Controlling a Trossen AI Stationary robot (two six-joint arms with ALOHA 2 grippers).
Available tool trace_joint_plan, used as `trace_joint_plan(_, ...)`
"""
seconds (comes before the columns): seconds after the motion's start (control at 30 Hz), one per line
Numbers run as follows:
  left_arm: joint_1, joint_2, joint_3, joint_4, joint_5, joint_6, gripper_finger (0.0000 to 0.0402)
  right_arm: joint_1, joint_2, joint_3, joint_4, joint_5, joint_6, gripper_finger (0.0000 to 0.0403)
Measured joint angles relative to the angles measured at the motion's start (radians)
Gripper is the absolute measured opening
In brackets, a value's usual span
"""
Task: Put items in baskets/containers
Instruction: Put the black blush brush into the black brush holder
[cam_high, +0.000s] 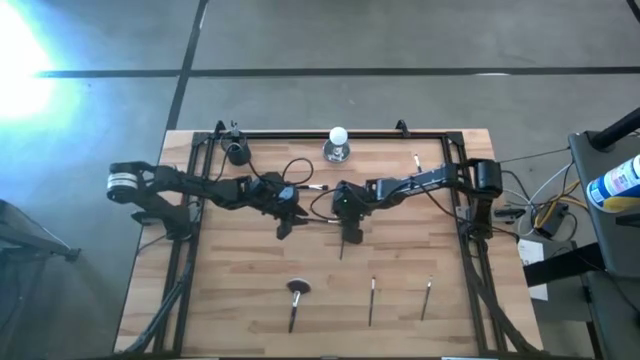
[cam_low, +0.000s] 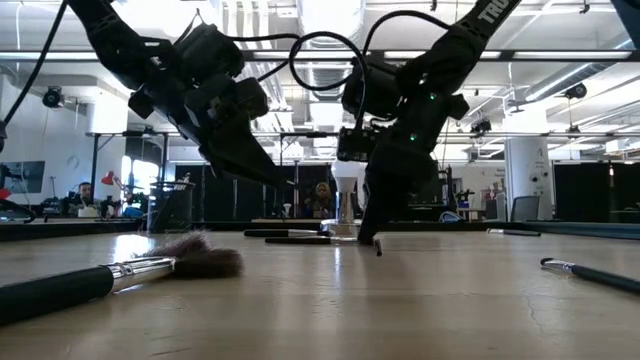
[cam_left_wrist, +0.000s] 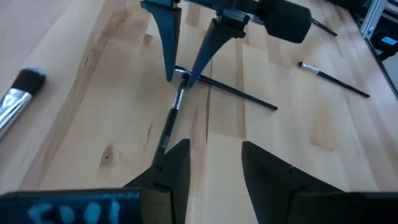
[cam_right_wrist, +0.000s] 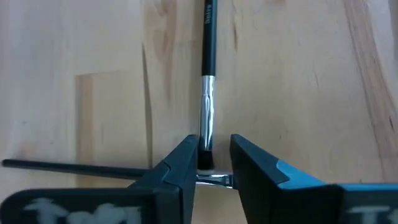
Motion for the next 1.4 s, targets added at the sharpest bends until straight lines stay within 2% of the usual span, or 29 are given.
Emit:
trace_joint_plan(0.17, 0.000, -0.001, 0.000, -0.004, 0.003, -0.028, 0.0135, -0.001, 0.003, -0.001, 0.002, 0.005, -0.036, 0.0039)
trace_joint_plan(0.27, 0.000, -0.001, 0.001, -0.004, 0.040, -0.057, 0.0135, 0.000, -0.001, 0.000, -0.001, 0.003, -0.063, 0.0016)
trace_joint_plan(0.37, 0.000, -0.001, 0.006, -0.003, 0.072, -0.079, 0.0135, 0.002, -0.001, 0.019, -0.022, -0.001, -0.093, 0.0013)
trace_joint_plan(0.57, 0.001, -0.001, 0.027, -0.001, 0.068, -0.119, 0.0135, 0.039, -0.007, 0.107, -0.100, 0.004, -0.227, 0.0010)
trace_joint_plan(0.83, 0.001, -0.001, 0.050, -0.004, 0.069, -0.122, 0.0135, 0.092, -0.007, 0.215, -0.148, 0.090, -0.360, 0.0010)
trace_joint_plan(1.03, 0.001, -0.001, 0.052, -0.013, 0.070, -0.122, 0.0135, 0.110, -0.007, 0.266, -0.148, 0.134, -0.424, 0.0010)
trace_joint_plan(1.4, 0.000, -0.001, 0.050, -0.019, 0.070, -0.065, 0.0135, 0.110, -0.008, 0.309, -0.137, 0.135, -0.452, 0.0010)
